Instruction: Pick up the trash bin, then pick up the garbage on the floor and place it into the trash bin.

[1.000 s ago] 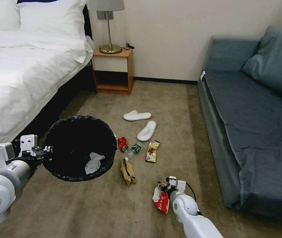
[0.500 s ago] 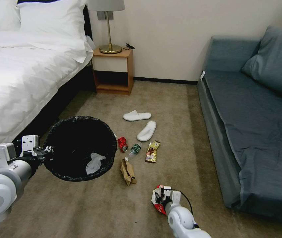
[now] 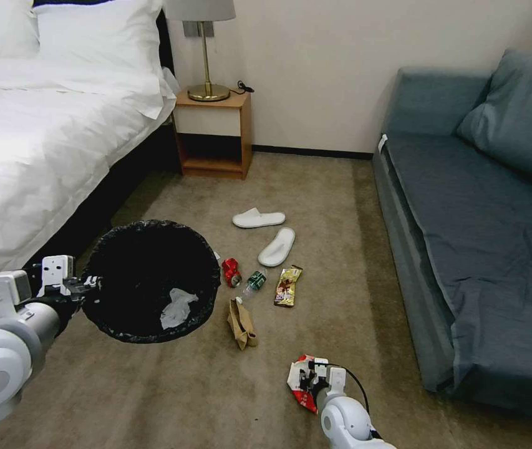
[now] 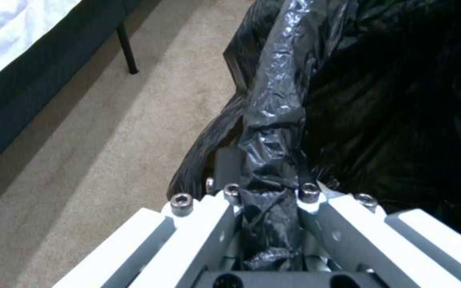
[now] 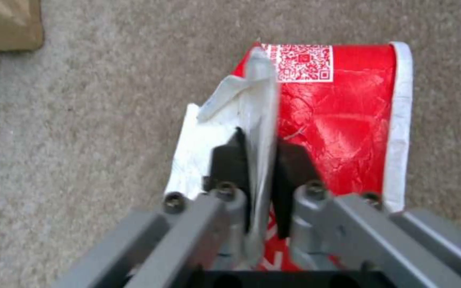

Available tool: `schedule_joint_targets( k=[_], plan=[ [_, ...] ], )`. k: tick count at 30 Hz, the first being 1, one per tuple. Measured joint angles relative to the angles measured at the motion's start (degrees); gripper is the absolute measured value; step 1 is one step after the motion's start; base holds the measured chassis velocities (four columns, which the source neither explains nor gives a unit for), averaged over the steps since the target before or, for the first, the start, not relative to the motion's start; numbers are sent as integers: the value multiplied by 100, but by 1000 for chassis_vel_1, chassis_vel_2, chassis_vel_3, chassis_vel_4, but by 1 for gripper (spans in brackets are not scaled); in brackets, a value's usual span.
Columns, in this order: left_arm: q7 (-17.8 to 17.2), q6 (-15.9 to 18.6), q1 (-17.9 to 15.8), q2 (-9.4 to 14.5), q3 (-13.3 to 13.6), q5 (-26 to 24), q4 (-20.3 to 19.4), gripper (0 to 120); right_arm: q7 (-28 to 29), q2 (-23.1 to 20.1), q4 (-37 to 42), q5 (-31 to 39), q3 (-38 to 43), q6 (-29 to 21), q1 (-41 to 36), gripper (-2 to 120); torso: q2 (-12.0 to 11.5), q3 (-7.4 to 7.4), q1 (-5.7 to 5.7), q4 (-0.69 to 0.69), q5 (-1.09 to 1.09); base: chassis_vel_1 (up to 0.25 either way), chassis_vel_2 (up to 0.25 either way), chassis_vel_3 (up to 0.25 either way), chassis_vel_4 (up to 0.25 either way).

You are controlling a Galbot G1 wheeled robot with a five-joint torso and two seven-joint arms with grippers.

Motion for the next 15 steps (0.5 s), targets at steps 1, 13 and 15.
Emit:
schedule_joint_targets(
  k=[1,13,15],
  plan=[
    [0,0,-6,4,-1,1,-3,2,1,-2,25,0,-16,16,3,0,0,0,0,0,0,0,0,0,0],
    [12,0,-2,-31,15,19,-14,2,-36,-203,399,-175,194,208,-18,0,0,0,0,0,0,0,0,0,0],
    [18,0,2,-30,34,22,-15,2,-136,-289,451,-289,372,305,-26,0,0,0,1,0,1,0,0,0,0]
  ],
)
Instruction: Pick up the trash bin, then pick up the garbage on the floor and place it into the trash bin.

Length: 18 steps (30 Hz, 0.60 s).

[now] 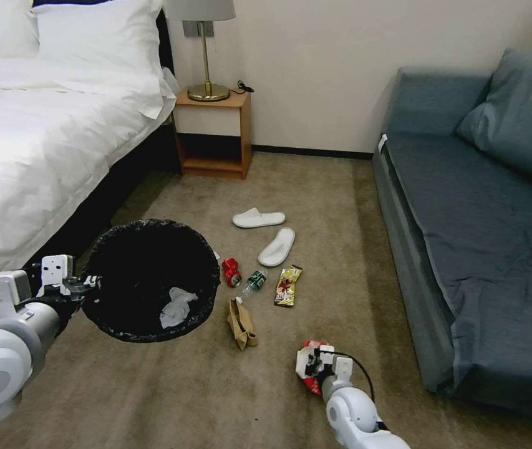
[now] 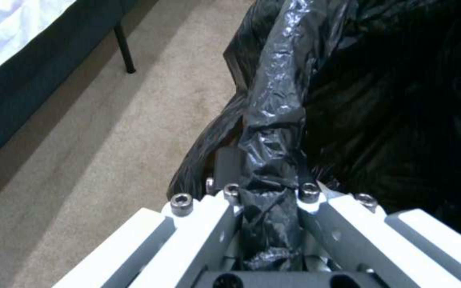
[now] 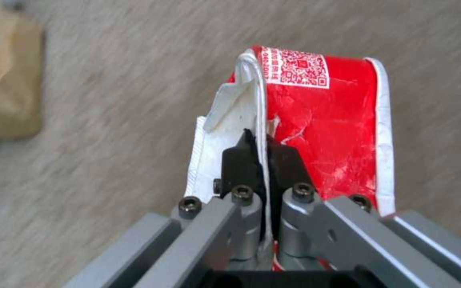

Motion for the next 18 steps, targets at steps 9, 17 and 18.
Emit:
schedule_joint_targets(
  k=[9,17,18],
  plan=[
    [94,0,17,101,114,7,-1,2,-171,-420,1635,443,655,-198,-277,0,0,0,0,-1,-1,0,0,0,0],
    [130,0,46,134,232,46,36,2,-837,-1571,2754,1072,859,-431,212,0,0,0,0,-1,1,0,0,0,0],
    [130,0,46,134,232,46,36,2,-837,-1571,2754,1072,859,-431,212,0,0,0,0,-1,1,0,0,0,0]
  ],
)
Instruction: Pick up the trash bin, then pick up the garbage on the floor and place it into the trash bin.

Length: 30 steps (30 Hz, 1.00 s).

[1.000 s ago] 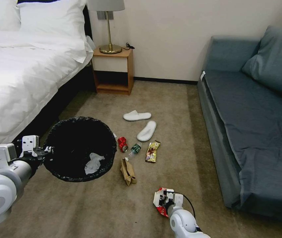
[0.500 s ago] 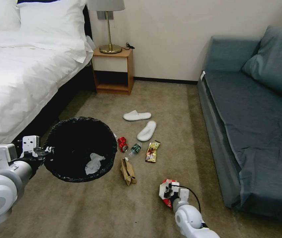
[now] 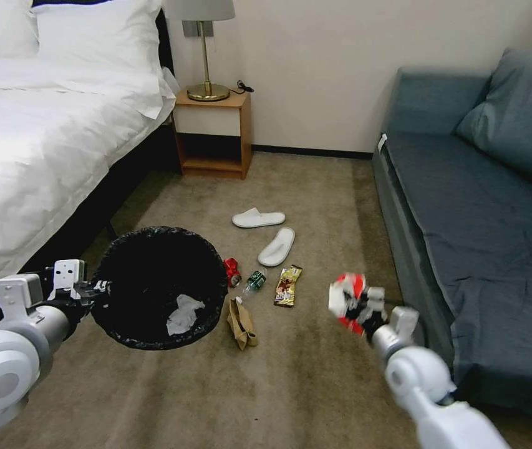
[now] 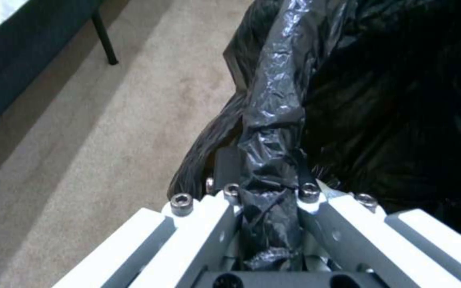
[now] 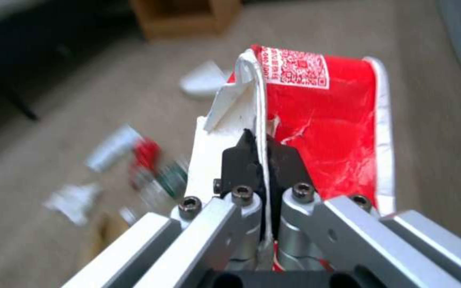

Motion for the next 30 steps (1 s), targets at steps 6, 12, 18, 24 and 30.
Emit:
schedule_joint_targets(
  k=[6,12,18,24,30],
  plan=[
    [23,0,37,47,129,-13,6,2,-255,-377,431,599,-396,-173,833,0,0,0,0,1,1,0,0,0,0],
    [117,0,44,78,217,56,51,2,-192,-414,629,1065,-1406,-276,1643,0,0,0,0,2,-2,0,0,0,0],
    [176,0,49,93,273,64,103,2,-217,-231,655,1344,-2325,-369,2510,0,-1,0,0,2,-3,0,0,0,0],
    [180,0,44,105,335,37,107,2,-231,1,691,1567,-3056,-435,3130,0,-1,0,0,2,-3,0,0,0,0],
    [175,0,37,97,343,3,110,2,-132,154,826,1577,-3596,-443,3202,0,-1,0,0,2,-2,0,0,0,0]
  ],
)
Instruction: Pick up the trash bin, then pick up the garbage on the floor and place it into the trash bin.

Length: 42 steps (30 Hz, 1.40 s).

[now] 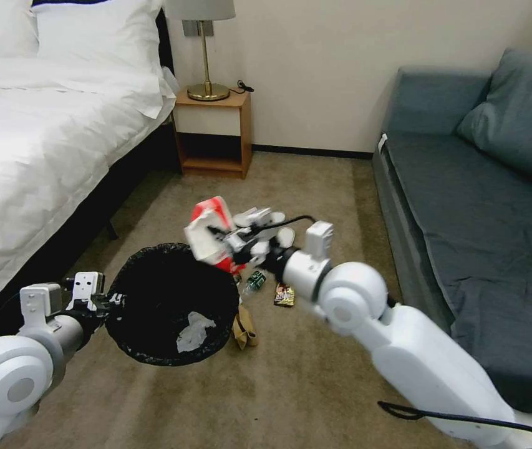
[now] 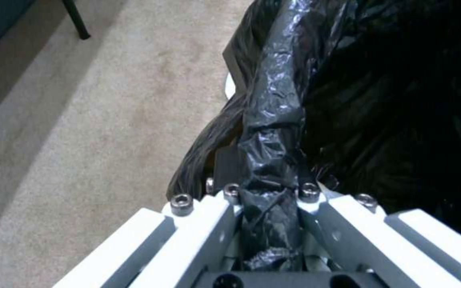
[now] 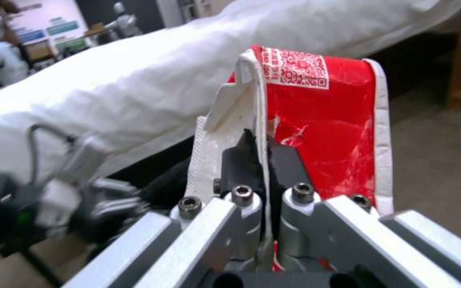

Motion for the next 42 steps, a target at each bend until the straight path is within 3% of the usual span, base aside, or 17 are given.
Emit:
schedule_joint_targets(
  k=[12,29,31,35,38,42],
  plan=[
    [-23,0,-54,3,68,-67,10,2,224,-32,211,-38,-507,-144,-104,0,0,-1,-1,-1,0,0,0,0,0],
    [-92,0,-125,-22,19,-137,-41,2,355,215,156,-117,-636,-350,-150,59,1,-1,-1,-1,1,0,0,0,0],
    [-112,0,-110,-26,12,-165,-78,2,342,226,157,-138,-611,-348,-158,72,1,-1,-1,0,1,0,0,0,0],
    [-124,0,-115,-19,11,-170,-79,2,344,250,175,-145,-589,-319,-159,80,1,0,-1,0,1,0,0,0,0],
    [-126,0,-137,-44,15,-167,-45,2,337,302,291,-149,-450,-219,-129,96,1,0,-1,-1,1,0,0,0,0],
    [-108,0,-147,-84,35,-117,17,2,298,355,438,-119,-141,-193,-87,99,1,-1,-1,0,1,0,0,0,0]
  ],
)
